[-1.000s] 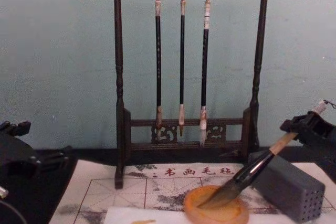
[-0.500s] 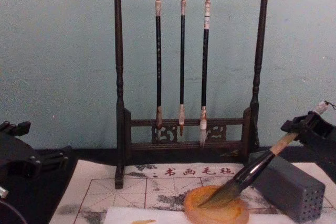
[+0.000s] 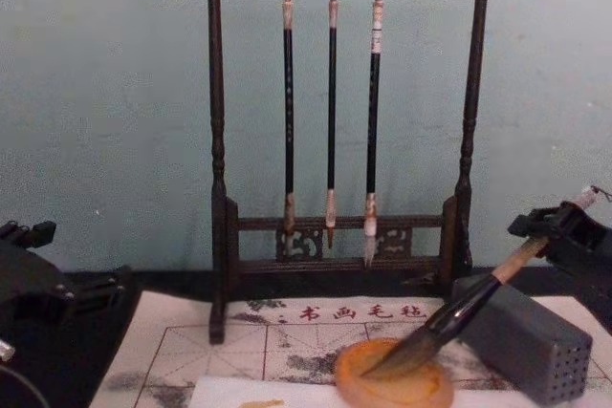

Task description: Pick up the brush from the inkstone, write on the paper, then place the brush back to its original position.

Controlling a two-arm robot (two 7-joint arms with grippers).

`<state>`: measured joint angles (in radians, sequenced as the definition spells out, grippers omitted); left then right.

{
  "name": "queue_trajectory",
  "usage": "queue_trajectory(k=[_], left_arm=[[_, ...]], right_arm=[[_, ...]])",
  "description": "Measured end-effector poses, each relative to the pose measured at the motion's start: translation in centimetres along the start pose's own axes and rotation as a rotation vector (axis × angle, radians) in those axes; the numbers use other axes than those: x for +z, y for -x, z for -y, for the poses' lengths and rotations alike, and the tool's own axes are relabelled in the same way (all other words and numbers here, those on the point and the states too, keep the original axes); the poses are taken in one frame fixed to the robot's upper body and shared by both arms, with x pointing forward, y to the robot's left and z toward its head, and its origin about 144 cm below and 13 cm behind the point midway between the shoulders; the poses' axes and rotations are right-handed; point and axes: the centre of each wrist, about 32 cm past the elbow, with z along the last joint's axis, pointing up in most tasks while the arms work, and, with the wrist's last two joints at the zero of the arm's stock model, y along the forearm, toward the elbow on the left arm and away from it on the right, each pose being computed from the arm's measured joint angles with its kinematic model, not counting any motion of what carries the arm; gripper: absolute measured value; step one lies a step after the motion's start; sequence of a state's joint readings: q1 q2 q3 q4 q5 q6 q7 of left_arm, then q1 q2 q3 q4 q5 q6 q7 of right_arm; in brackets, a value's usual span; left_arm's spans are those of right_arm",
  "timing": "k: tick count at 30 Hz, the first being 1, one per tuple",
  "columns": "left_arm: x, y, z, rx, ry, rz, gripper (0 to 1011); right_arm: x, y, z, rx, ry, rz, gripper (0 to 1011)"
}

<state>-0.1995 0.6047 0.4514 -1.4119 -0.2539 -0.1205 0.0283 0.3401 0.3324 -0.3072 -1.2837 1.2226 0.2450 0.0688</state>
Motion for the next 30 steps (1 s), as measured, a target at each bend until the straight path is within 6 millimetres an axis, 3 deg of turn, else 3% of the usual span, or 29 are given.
queue_trajectory(k=[12,15,23,30], left_arm=[[0.00,0.00,0.00,0.000,0.000,0.000,1001],[0.00,0.00,0.00,0.000,0.000,0.000,1001],[0.00,0.00,0.00,0.000,0.000,0.000,1001],[0.00,0.00,0.00,0.000,0.000,0.000,1001]], right_arm=[[-0.01,-0.02,0.02,0.001,0.001,0.001,614],[-0.01,-0.02,0.01,0.001,0.001,0.001,750],[-0.01,-0.02,0.02,0.001,0.001,0.001,954],[-0.01,-0.02,0.01,0.001,0.001,0.001,1002]])
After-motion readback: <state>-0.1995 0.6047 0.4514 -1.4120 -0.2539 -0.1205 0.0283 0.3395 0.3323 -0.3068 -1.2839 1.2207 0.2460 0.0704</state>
